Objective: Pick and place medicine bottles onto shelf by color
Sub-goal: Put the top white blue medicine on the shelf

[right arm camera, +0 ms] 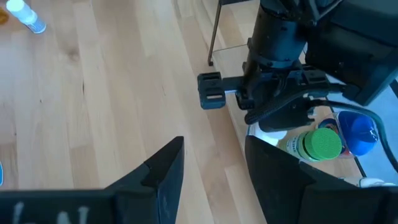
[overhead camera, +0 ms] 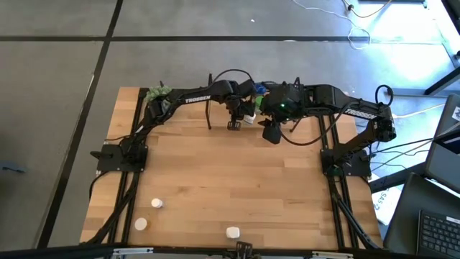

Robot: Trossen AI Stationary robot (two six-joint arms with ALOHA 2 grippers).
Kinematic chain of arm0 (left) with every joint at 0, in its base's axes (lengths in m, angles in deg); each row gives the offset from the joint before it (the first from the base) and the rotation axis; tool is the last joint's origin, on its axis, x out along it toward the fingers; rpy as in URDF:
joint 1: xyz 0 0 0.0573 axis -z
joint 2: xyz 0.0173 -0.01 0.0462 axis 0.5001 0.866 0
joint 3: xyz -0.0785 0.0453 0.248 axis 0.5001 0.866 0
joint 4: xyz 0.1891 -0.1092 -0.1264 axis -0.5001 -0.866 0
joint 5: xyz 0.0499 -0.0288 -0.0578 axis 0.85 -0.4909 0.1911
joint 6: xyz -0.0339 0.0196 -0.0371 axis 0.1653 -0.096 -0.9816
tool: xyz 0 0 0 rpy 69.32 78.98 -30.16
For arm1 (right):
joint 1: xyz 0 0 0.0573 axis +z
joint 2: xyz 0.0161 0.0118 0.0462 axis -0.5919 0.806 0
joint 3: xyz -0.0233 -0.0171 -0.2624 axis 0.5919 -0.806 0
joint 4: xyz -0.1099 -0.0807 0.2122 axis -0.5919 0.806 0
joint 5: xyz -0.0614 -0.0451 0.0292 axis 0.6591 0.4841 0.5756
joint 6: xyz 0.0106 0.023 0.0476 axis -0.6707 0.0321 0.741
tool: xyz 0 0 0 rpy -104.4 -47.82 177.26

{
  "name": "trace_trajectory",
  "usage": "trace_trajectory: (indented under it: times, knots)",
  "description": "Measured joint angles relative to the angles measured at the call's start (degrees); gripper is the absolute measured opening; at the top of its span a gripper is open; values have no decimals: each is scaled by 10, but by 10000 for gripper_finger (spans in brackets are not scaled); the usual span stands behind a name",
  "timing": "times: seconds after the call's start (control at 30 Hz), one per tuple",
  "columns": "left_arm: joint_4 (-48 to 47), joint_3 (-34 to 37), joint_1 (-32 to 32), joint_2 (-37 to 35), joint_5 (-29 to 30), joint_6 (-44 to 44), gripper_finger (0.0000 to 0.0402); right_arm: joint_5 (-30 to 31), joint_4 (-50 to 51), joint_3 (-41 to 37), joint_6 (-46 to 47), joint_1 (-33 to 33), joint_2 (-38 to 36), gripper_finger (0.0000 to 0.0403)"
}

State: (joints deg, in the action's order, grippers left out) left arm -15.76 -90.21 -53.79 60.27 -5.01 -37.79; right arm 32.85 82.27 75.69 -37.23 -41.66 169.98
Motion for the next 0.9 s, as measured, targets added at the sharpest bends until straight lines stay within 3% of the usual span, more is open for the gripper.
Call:
trace_trajectory:
  times: [0.33,0.53,0.9]
  knots:
    - [-2,0,16,0,4,17,0,0,-8,0,0,0,0,173]
    - [-59,0,4,0,71,38,0,-1,-8,0,3,0,0,173]
    - [14,0,-20,0,38,5,0,-1,-23,0,1,0,0,173]
